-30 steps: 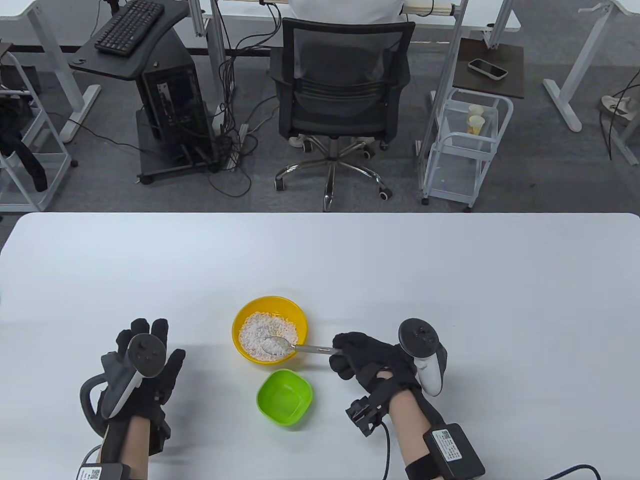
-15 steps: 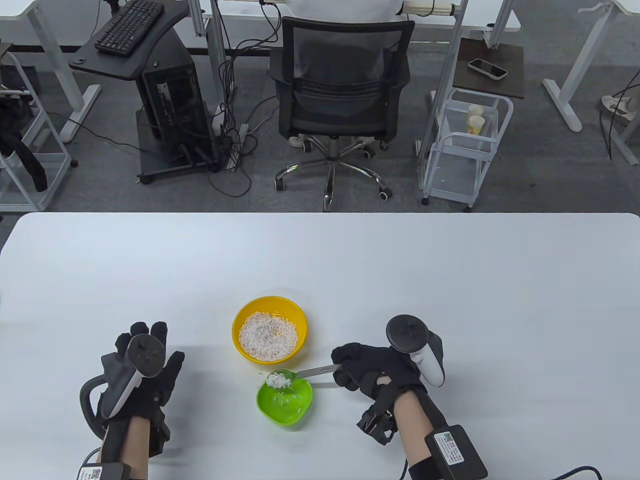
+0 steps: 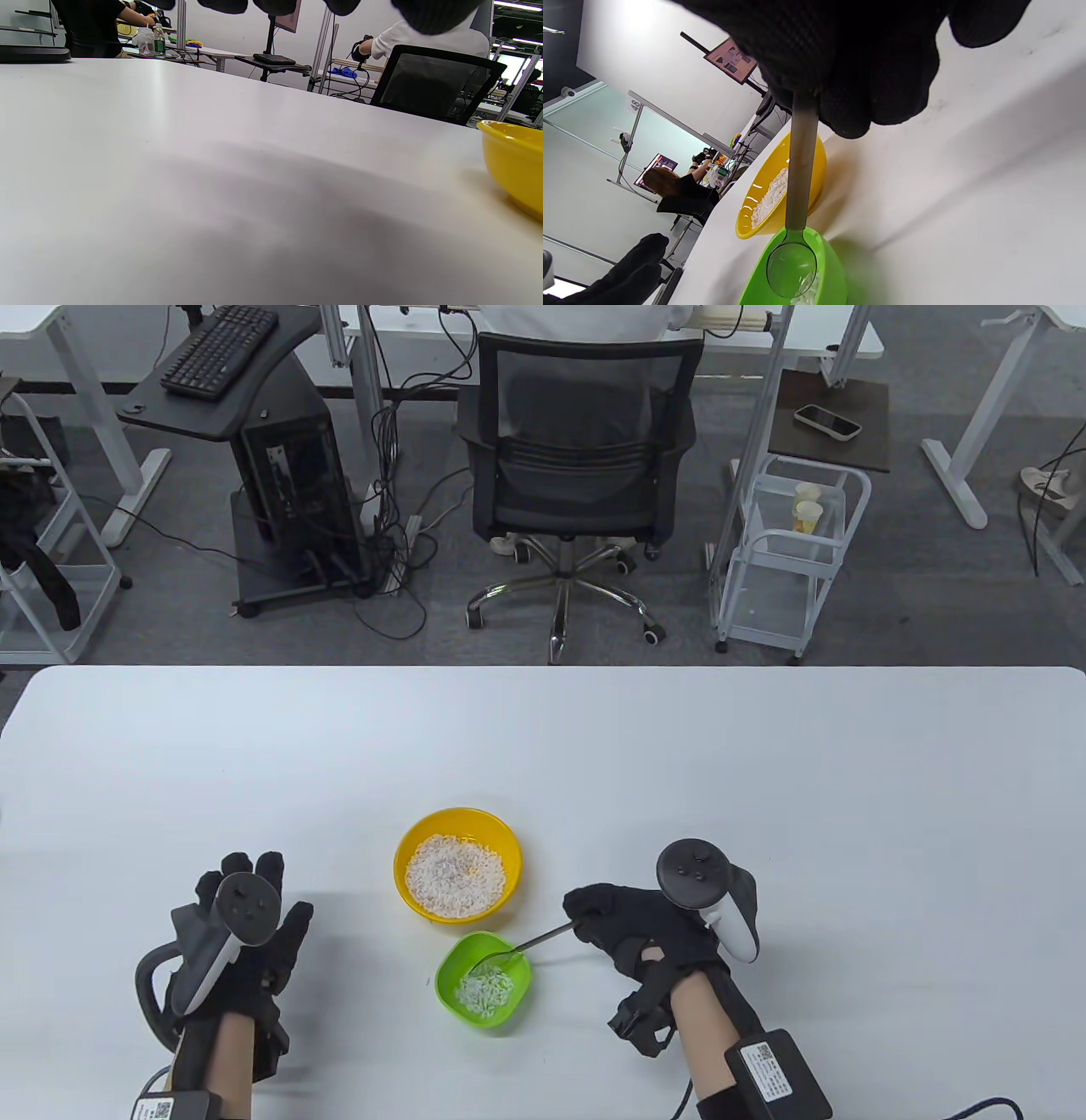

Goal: Scoop rice into small dish

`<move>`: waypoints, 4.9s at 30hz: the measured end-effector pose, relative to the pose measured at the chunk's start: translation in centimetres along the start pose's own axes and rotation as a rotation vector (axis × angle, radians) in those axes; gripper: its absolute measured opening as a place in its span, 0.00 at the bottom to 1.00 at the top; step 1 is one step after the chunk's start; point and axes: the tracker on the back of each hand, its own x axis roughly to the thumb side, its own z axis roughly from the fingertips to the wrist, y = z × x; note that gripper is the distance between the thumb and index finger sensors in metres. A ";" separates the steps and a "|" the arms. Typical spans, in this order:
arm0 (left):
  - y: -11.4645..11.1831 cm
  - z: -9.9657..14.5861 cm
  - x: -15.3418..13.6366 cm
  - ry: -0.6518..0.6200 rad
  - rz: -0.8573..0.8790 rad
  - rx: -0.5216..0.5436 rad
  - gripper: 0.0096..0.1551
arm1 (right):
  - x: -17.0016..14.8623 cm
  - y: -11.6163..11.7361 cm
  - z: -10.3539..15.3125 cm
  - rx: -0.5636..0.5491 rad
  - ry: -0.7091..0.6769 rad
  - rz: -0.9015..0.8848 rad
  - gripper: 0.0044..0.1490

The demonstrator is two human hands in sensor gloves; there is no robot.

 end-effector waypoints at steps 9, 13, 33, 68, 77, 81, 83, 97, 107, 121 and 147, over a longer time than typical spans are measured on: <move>0.3 0.3 0.2 -0.005 0.003 0.013 0.42 | 2.8 -1.6 1.7 -0.386 -0.265 -0.178 0.25; 0.2 0.3 0.3 -0.007 0.001 0.009 0.42 | 2.0 -0.6 0.8 -0.525 -0.228 -0.234 0.25; -0.1 0.3 0.9 -0.024 -0.026 0.015 0.42 | 0.7 4.0 -1.3 -0.467 -0.248 0.176 0.25; -0.3 0.2 0.9 -0.022 -0.026 0.006 0.43 | -3.8 2.9 -1.3 -0.342 0.165 -0.575 0.26; -0.4 0.2 0.6 -0.013 -0.012 -0.011 0.43 | -3.0 -0.5 -0.1 -0.144 0.123 -0.590 0.26; -0.4 0.2 0.4 -0.014 0.001 -0.018 0.43 | -3.2 -1.1 0.0 -0.026 0.142 -0.540 0.26; -0.4 0.2 0.4 -0.009 -0.005 -0.019 0.43 | -3.2 -0.9 -0.1 0.035 0.157 -0.497 0.26; -0.4 0.1 0.5 -0.009 -0.011 -0.035 0.44 | -0.9 0.8 -0.3 0.116 0.126 -0.173 0.26; -0.4 0.1 0.4 -0.011 -0.004 -0.038 0.44 | 2.4 1.0 0.8 -0.006 -0.094 0.064 0.24; -0.5 0.0 0.4 -0.007 -0.008 -0.033 0.43 | 5.2 0.7 2.8 -0.202 -0.354 0.272 0.24; -0.6 0.0 1.0 -0.006 -0.035 -0.023 0.43 | 0.2 5.8 -1.8 -0.345 -0.116 0.023 0.26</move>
